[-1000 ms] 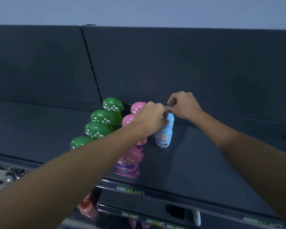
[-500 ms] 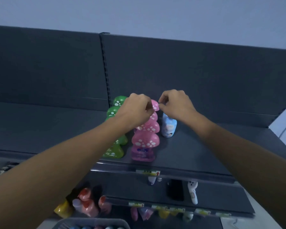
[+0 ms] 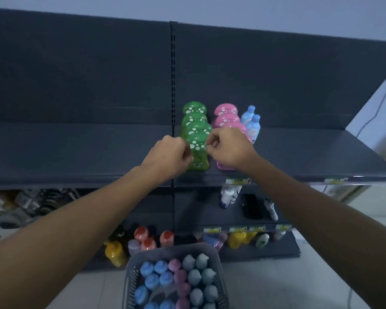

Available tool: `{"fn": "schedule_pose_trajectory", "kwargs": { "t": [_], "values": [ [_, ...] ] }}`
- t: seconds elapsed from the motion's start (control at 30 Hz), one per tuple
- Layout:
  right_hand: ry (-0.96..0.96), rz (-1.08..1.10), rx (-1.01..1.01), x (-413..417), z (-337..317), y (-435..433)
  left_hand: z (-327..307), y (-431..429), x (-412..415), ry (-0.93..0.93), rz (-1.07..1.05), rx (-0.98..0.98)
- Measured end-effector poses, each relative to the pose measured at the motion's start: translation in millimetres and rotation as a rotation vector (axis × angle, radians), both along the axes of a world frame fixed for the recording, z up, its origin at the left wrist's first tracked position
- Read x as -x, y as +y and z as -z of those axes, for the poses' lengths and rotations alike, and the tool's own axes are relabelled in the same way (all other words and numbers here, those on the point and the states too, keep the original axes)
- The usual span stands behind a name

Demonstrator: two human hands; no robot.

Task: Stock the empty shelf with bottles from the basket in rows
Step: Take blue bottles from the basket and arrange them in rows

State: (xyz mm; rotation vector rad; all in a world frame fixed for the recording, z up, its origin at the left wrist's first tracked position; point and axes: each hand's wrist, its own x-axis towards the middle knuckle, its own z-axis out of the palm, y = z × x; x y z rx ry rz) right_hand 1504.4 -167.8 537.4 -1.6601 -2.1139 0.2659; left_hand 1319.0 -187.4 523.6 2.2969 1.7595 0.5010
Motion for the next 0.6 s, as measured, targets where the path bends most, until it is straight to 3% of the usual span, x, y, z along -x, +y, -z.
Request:
{"fn": "schedule_pose_trajectory", "kwargs": {
  "t": [0.17, 0.6],
  "values": [
    [-0.003, -0.033, 0.020, 35.5, 45.8, -35.6, 48.3, -32.7, 43.0, 0.042, -0.010, 0.091],
    [-0.099, -0.106, 0.433, 91.6, 247.8, -85.4, 241.8, -86.1, 105.7, 0.137, -0.091, 0.459]
  ]
}}
